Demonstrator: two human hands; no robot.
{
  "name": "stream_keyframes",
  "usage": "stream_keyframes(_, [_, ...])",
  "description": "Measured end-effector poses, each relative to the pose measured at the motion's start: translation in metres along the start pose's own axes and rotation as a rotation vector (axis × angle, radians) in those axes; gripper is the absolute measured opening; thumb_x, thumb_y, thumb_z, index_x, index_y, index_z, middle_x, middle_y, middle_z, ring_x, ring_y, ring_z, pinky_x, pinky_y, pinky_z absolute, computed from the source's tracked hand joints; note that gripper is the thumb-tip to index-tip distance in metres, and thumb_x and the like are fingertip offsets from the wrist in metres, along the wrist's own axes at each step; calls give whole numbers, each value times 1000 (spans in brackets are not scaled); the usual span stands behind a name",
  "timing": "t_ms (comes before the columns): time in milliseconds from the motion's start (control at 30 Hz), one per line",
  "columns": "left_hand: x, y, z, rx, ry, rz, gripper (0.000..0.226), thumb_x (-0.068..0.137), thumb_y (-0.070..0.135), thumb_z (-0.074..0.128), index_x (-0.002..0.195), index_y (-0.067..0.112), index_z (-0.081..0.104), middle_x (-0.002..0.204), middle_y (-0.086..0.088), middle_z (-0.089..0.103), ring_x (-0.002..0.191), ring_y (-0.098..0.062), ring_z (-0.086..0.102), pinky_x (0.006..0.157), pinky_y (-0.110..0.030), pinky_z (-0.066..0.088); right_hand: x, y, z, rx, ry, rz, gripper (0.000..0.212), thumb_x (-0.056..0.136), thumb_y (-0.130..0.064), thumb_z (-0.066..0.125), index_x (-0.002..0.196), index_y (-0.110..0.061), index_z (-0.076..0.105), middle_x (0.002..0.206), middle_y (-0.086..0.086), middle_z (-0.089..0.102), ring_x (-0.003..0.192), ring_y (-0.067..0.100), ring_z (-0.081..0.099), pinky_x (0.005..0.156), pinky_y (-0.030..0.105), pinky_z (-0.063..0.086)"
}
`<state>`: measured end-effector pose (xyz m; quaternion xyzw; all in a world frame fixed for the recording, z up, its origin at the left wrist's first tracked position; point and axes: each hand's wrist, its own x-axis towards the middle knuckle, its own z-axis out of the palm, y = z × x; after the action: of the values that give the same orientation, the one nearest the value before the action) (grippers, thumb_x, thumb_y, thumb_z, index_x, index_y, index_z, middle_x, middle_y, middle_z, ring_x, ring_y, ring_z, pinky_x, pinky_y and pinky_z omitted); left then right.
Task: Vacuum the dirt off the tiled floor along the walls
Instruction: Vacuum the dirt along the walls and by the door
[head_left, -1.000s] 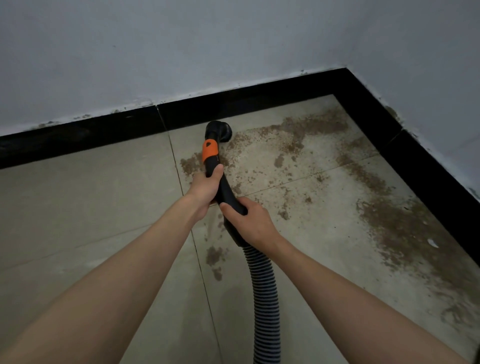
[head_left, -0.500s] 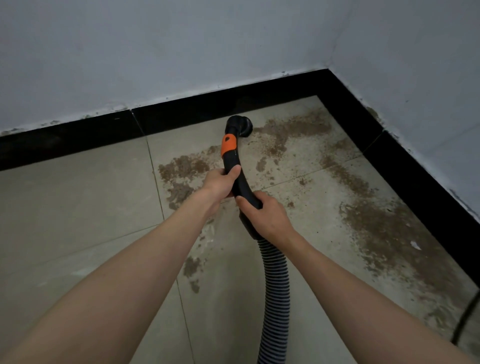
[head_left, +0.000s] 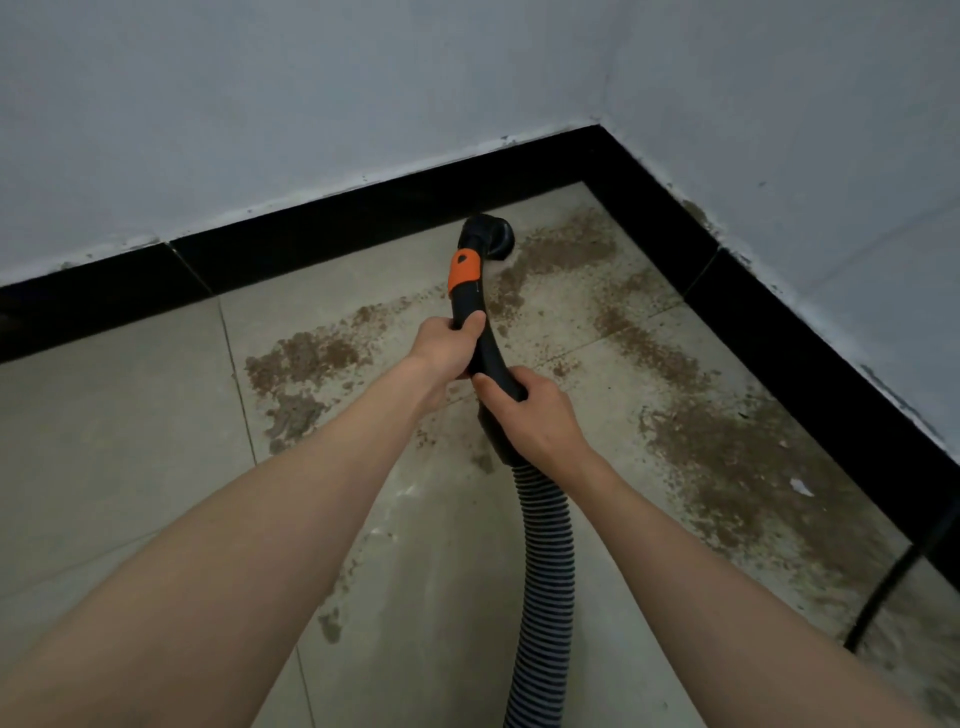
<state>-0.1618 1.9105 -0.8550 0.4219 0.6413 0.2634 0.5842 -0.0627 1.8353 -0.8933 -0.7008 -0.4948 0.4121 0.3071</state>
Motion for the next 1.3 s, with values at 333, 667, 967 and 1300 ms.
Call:
stream_keyframes(333, [17, 16, -19, 26, 47, 23, 40, 99, 29, 48, 122, -3, 51, 113, -17, 62, 103, -30, 61, 92, -39, 51, 21, -20, 16, 63, -13, -8, 26, 88, -57, 53, 80, -33, 55, 80, -4, 65, 77, 18, 64, 68, 36, 52])
stream_keyframes(667, [-7, 12, -38, -98, -40, 37, 29, 99, 24, 49, 113, -1, 53, 96, -9, 60, 89, -22, 59, 78, -31, 49, -7, -29, 26, 115, 13, -33, 26, 91, -53, 54, 77, -32, 56, 71, -9, 60, 64, 6, 59, 54, 23, 39])
stream_keyframes(967, [-69, -7, -129, -212, 49, 69, 34, 100, 34, 43, 99, 2, 54, 98, -10, 61, 93, -22, 60, 82, -32, 49, -67, -78, 71, 72, -144, -185, 28, 90, -56, 51, 78, -31, 54, 66, -10, 57, 60, 6, 56, 55, 25, 40])
stream_keyframes(1300, [-138, -79, -217, -177, 219, -111, 48, 103, 34, 34, 127, -7, 41, 110, -17, 55, 97, -27, 55, 80, -37, 45, -144, -94, 160, -18, -414, -162, 32, 89, -60, 48, 83, -29, 53, 77, -4, 64, 71, 16, 63, 63, 33, 50])
